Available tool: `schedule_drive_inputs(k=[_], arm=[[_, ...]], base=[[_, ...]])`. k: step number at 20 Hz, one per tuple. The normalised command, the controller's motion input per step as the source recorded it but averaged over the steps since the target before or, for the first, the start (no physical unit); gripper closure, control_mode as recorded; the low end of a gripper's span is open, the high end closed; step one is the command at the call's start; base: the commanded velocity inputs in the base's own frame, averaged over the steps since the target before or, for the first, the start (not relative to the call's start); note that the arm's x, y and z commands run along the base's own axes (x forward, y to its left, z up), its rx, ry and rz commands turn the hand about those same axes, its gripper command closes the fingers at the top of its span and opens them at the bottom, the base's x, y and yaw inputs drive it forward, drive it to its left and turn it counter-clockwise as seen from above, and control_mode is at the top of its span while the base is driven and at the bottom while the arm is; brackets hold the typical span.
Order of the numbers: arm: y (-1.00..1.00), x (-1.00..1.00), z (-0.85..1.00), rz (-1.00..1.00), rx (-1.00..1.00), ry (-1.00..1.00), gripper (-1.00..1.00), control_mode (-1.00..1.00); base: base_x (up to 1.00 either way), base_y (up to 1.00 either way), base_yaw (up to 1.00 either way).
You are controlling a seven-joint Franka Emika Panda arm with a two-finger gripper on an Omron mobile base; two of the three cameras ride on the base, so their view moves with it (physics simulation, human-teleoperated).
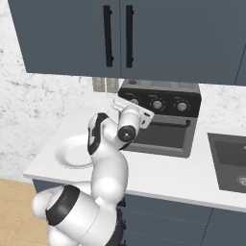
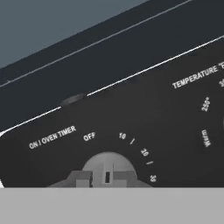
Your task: Pick up the kebab skewer and baguette bread, and place them inside the toaster oven. Close the toaster oven door and start by setting the timer.
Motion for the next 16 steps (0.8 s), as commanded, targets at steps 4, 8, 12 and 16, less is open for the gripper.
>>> schedule_drive_inputs(k=[4,8,12,16], arm=[[0.10,0.37,0.00,0.00,0.21,0.00,1.00,-1.00],[0.11,0.45,0.00,0.00,0.22,0.01,1.00,-1.00],[0.07,0.43,0.00,0.00,0.24,0.01,1.00,-1.00],[0.00,0.39,0.00,0.00,0.24,0.01,1.00,-1.00]], base=[[0.00,0.00,0.00],[0.00,0.00,0.00],[0.00,0.00,0.00],[0.00,0.00,0.00]])
